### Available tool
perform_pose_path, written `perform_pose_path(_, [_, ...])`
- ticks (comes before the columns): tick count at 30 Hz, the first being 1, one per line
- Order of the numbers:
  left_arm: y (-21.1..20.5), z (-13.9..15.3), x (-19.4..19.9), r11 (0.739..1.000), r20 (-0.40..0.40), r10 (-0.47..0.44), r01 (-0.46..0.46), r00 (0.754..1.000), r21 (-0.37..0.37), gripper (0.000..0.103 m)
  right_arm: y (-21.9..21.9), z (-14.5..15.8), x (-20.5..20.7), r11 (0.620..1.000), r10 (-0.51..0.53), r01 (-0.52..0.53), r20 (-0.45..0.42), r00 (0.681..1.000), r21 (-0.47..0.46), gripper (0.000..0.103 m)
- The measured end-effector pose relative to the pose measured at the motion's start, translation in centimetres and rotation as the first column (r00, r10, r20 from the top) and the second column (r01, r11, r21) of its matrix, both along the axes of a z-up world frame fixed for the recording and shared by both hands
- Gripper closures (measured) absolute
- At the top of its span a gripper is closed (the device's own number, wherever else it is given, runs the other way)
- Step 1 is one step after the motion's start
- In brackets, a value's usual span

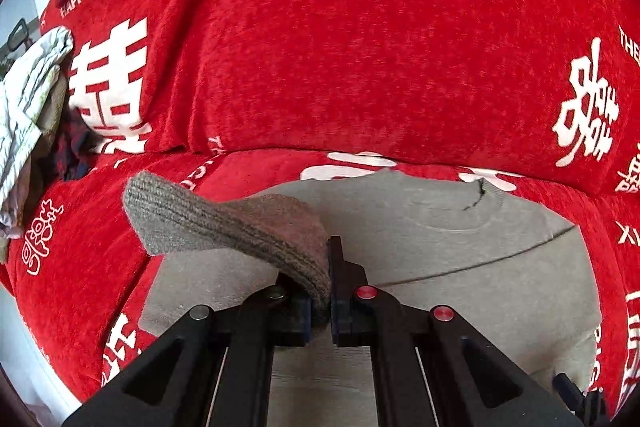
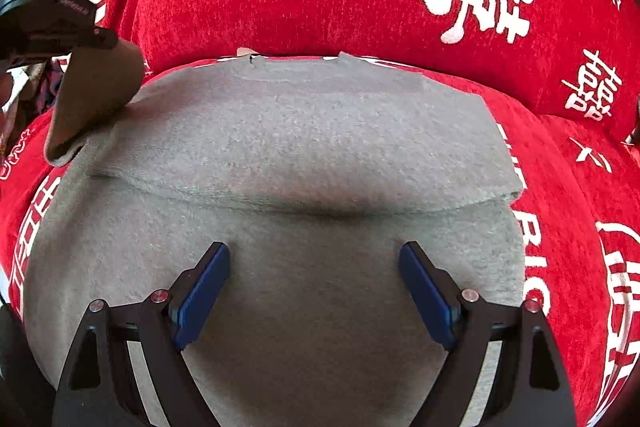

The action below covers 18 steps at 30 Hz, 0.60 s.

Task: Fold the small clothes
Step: 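Carry the held sleeve across the sweater body toward the right tool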

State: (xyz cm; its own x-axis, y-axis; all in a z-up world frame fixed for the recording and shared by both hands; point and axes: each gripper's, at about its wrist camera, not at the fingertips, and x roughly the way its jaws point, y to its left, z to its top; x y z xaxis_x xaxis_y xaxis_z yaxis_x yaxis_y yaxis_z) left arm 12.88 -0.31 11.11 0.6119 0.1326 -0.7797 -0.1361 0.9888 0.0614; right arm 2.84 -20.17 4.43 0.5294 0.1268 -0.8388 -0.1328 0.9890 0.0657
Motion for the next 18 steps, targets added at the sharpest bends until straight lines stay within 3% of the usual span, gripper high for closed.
perform_pose_path(18, [-9.9,0.4,-0.5,0.991,-0.008,-0.127,0.127,0.992,0.051,0.096,-4.8,1.1,-1.7,0.996,-0.048,0.045,0.044,0.998,0.079,0.014])
